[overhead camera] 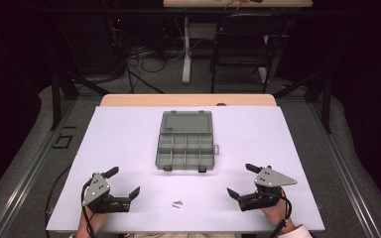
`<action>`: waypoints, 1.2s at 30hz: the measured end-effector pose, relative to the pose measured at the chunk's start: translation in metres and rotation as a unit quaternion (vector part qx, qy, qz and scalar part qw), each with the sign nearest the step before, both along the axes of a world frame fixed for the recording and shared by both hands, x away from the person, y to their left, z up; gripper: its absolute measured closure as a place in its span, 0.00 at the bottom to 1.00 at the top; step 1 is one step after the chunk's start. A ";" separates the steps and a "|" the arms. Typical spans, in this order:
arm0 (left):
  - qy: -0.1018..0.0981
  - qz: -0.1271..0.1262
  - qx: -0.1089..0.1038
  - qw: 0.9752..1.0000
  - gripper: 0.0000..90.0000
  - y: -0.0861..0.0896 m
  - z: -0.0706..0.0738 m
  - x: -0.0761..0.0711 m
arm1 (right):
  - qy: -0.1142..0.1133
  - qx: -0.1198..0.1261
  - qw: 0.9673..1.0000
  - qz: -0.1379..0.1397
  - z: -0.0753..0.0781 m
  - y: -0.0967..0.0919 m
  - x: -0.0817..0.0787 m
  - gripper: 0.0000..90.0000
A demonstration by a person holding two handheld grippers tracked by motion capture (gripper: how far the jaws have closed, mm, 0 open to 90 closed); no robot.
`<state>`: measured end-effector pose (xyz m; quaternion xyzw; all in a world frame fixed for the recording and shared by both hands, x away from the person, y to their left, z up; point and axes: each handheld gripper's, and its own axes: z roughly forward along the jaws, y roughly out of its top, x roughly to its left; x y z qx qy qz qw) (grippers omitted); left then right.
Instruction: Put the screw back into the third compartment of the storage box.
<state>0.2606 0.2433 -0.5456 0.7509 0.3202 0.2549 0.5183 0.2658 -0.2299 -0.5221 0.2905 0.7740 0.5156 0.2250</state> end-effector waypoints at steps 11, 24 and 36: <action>0.000 -0.002 0.001 1.000 0.00 -0.001 0.000 0.000 | 0.004 -0.006 1.000 0.005 0.000 0.002 0.001 0.00; 0.004 -0.003 0.001 1.000 0.00 -0.001 -0.001 0.000 | 0.010 -0.009 1.000 0.022 -0.001 0.013 0.004 0.00; 0.004 -0.004 0.004 1.000 0.00 -0.002 -0.001 0.001 | 0.017 -0.015 0.999 0.042 0.000 0.026 0.012 0.00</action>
